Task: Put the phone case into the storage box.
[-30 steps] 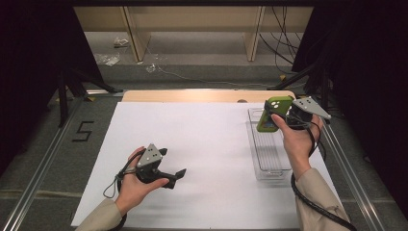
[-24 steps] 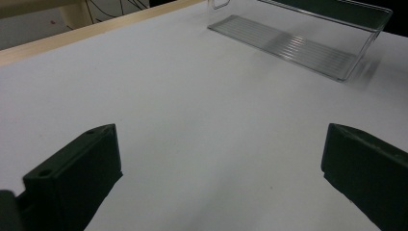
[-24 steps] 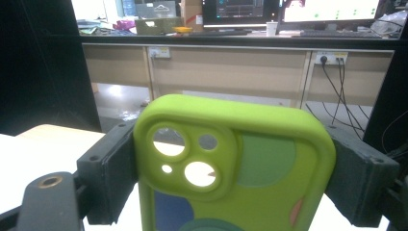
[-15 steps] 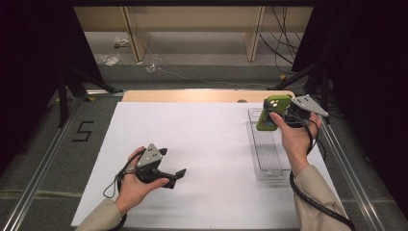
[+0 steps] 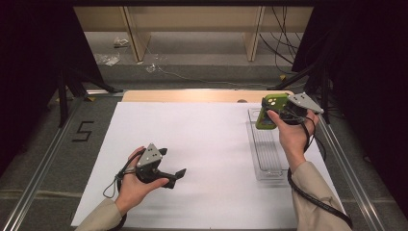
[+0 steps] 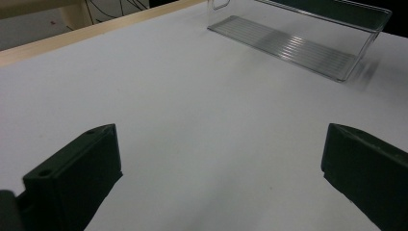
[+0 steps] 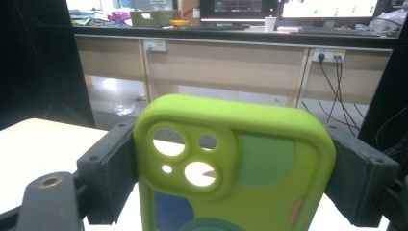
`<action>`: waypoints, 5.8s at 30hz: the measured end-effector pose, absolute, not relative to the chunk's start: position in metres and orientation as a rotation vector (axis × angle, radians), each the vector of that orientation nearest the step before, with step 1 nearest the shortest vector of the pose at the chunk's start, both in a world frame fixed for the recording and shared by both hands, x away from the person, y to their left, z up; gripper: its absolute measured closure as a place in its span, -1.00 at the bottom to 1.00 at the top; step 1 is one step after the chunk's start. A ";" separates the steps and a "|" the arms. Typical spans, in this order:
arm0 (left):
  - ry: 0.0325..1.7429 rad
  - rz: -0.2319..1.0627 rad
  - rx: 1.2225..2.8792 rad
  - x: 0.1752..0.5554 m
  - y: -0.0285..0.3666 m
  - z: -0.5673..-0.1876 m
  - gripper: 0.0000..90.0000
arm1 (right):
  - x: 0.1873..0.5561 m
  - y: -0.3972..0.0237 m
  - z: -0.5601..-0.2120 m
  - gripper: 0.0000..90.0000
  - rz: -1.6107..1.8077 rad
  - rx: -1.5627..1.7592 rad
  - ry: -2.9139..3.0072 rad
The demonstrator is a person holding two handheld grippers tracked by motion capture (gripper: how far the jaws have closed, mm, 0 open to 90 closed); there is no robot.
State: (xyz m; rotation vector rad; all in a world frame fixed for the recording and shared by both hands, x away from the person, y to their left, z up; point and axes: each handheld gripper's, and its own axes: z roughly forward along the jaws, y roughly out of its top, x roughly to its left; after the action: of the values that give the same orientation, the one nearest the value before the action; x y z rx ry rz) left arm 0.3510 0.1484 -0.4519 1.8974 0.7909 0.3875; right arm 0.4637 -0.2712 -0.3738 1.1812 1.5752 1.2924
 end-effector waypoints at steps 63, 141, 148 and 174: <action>0.797 0.383 1.898 0.347 0.156 -0.452 -1.00 | 0.509 -0.265 -0.388 -0.62 1.232 1.245 1.594; 0.801 0.379 1.896 0.349 0.157 -0.453 -1.00 | 0.545 -0.262 -0.418 -0.63 1.142 1.294 1.643; 0.803 0.378 1.896 0.349 0.157 -0.454 -1.00 | 0.547 -0.262 -0.421 -0.63 1.138 1.298 1.644; 0.803 0.375 1.899 0.349 0.157 -0.454 -1.00 | 0.553 -0.258 -0.425 -0.65 1.129 1.270 1.643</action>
State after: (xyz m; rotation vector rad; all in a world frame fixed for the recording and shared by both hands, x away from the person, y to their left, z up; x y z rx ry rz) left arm 0.3493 0.1572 -0.4540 1.8986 0.8032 0.3751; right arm 0.5532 -0.2581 -0.4248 1.2700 1.6426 1.1295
